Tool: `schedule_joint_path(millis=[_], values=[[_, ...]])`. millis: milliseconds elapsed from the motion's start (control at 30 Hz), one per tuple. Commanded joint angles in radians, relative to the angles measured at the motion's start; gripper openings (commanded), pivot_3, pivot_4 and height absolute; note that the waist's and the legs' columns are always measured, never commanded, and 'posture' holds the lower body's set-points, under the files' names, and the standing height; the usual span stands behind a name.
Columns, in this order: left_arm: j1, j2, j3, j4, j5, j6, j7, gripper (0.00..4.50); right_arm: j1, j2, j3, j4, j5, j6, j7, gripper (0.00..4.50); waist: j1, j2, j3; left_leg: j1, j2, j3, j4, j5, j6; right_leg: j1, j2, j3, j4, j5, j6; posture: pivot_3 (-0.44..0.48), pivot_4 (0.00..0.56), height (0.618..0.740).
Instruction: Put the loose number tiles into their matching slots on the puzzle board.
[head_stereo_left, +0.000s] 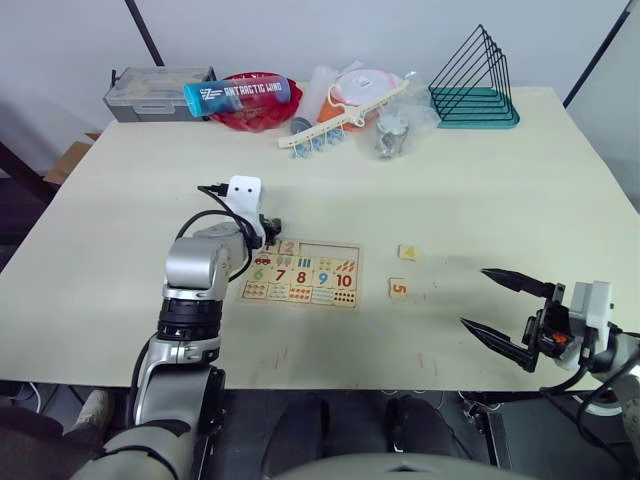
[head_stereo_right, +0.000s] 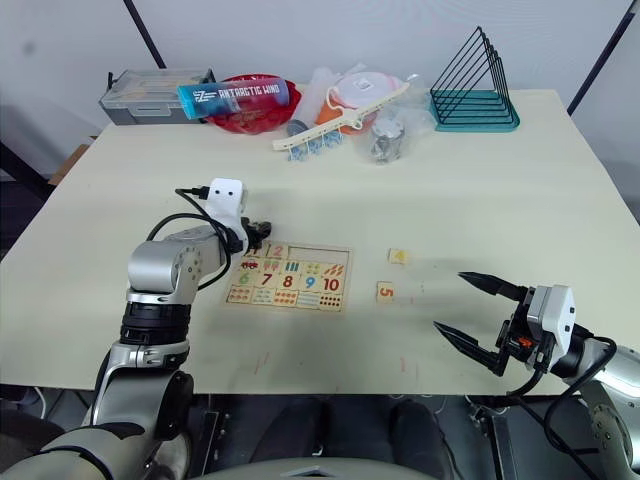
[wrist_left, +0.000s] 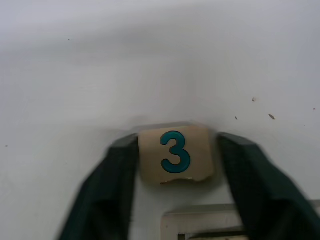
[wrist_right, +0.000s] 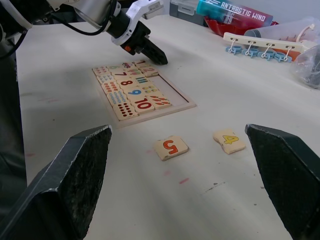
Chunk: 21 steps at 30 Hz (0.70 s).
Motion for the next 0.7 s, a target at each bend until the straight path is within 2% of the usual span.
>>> schedule_joint_path(millis=[33,233,600,700], values=[[0.017,0.009,0.002,-0.005,0.021,0.007,0.000,1.47,-0.006,0.000,-0.013,-0.020,0.006,-0.018,-0.003,4.50,0.000,0.000,0.000,0.000,0.000,0.000,0.000,0.000,0.000,0.000,0.000,0.000,0.000,0.000,0.000,0.000,0.150,0.740],[0.051,0.025,0.030,-0.074,0.036,0.020,0.010,1.47,-0.015,0.001,-0.006,-0.013,0.006,-0.021,0.000,4.50,-0.004,0.000,0.000,0.000,0.000,0.000,0.000,0.000,0.000,0.000,0.000,0.000,0.000,0.000,0.000,0.000,0.150,0.740],[0.141,0.074,0.249,-0.344,0.015,0.178,0.034,1.47,-0.066,-0.013,0.001,0.029,0.010,-0.016,0.038,4.50,-0.002,0.000,0.000,0.000,0.000,0.000,0.000,0.000,0.000,0.000,0.000,0.000,0.000,0.000,0.000,0.000,0.150,0.740],[0.211,0.063,0.329,-0.428,-0.027,0.263,-0.008,1.47,-0.082,-0.016,0.001,0.041,0.014,-0.013,0.047,4.50,-0.001,0.000,0.000,0.000,0.000,0.000,0.000,0.000,0.000,0.000,0.000,0.000,0.000,0.000,0.000,0.000,0.150,0.740]])
